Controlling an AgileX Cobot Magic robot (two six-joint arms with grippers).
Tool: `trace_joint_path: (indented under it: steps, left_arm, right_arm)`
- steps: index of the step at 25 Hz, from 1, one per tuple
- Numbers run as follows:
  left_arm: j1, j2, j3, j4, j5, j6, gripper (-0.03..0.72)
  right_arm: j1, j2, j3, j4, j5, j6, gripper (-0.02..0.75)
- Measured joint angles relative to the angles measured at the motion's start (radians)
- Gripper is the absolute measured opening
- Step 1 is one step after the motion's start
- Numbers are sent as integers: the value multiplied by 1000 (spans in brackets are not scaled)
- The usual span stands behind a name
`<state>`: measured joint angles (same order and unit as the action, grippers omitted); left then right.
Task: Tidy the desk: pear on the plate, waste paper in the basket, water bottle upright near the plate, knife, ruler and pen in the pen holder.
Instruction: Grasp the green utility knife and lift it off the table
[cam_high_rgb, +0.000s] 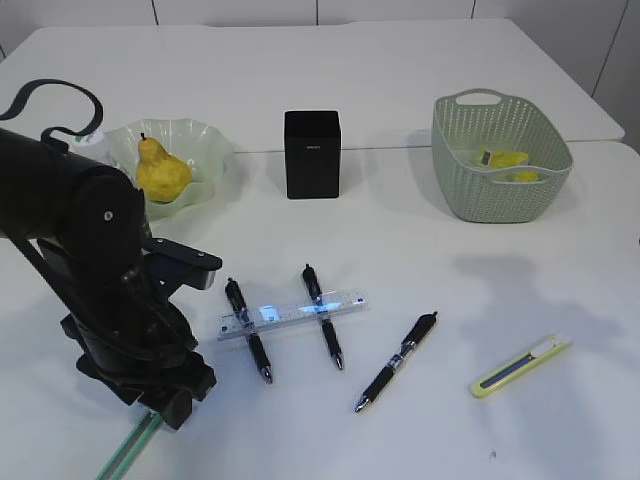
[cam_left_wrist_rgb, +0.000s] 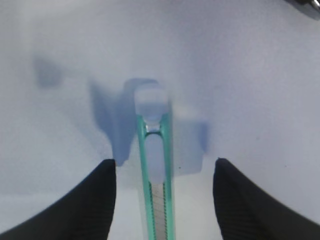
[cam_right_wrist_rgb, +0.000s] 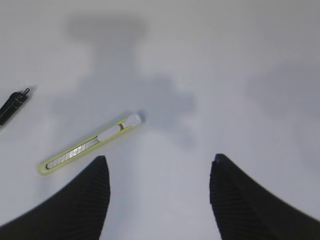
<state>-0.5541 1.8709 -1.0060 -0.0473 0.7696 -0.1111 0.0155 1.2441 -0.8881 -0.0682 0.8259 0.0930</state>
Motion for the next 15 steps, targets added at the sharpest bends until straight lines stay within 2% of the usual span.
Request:
trace_joint_path:
  steps: [15]
  left_arm:
    - [0,21,0,-4,-5,0,418]
  right_arm:
    - [0,0,0,0,2,0,495]
